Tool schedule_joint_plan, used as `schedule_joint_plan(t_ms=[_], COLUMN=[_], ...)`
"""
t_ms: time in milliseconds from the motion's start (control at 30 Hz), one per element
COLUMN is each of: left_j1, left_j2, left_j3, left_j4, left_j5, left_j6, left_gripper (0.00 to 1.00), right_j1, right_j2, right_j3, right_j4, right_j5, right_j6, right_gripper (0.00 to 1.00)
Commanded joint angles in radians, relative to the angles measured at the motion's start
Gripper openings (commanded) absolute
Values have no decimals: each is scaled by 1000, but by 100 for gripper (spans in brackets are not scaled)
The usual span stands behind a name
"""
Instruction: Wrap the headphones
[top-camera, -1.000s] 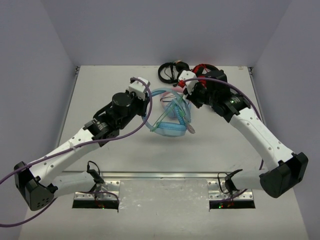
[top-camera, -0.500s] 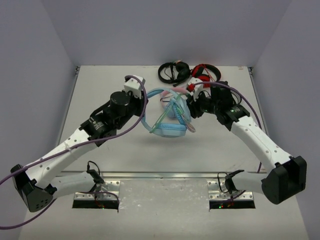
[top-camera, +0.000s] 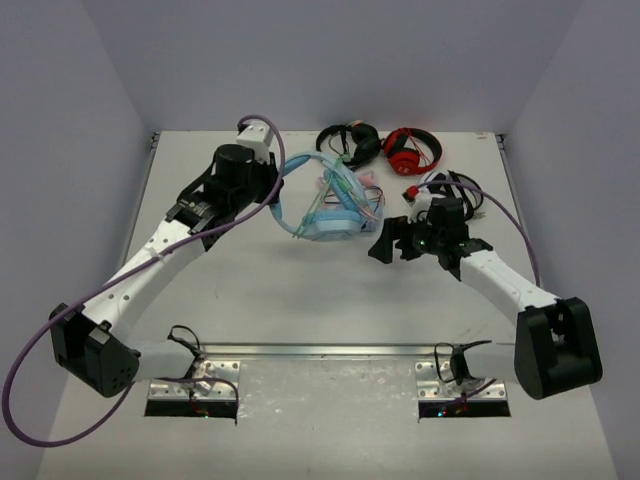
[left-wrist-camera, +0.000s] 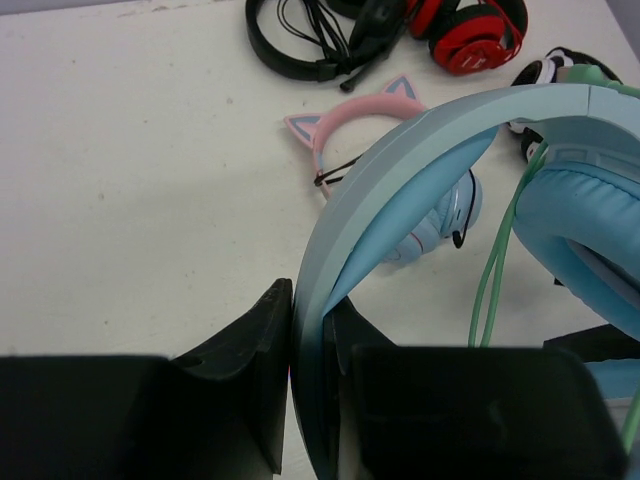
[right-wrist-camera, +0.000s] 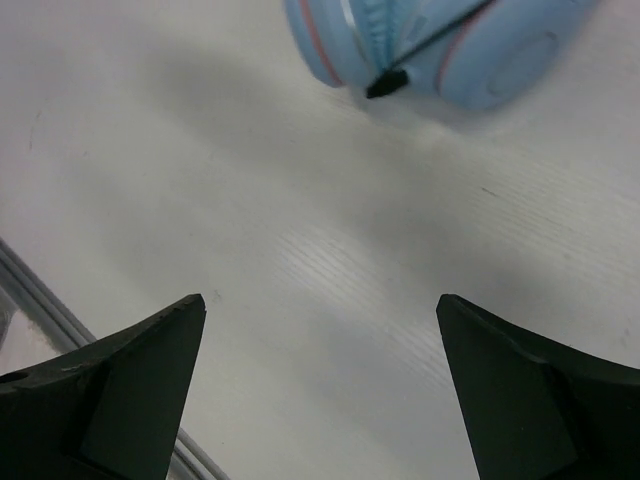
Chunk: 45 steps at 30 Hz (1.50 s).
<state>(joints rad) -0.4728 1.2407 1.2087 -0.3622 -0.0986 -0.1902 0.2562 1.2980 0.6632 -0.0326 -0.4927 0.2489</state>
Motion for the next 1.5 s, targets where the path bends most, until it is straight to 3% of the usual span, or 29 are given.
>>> schedule_joint_plan(t_ms=[0,267,433,633,733,833,900,1100,1333,1467], left_j1=[9,161,252,322,411,531,569,588,589,566], left_j2=[14,137,249,431,575,719,781,968,1118,1224], left_j3=[92,144,196,314,435,532,543,739,923,1034], left_j4=[95,92,103,157,95,51,23,-181,-388,-464], left_j5=[79,71,135,296,527,1015,1123,1007,1135,1156], left_j6=[27,-18,-6,184,332,430,529,826,1101,1150], left_gripper=[0,0,0,0,0,0,0,0,6,9], right_j1=[-87,-135,-135,-135,-133,-136,-133,-81,-72,-64], right_j2=[-77,-167,-388,-568,-615,-667,-695,-831,-826,-812], right_j3=[-36,53,-45,-128,-139,-165,-181,-203,-241,-221], right_j4=[-5,-384,-374,-378,-412,-418,-426,-463,-443,-448], right_j5=[147,273,208,94,20,-76,-214,-219,-288,-270], right_j6=[212,300,293,268,251,259,239,214,214,202], right_gripper=[99,99,99,99,99,99,99,99,99,99])
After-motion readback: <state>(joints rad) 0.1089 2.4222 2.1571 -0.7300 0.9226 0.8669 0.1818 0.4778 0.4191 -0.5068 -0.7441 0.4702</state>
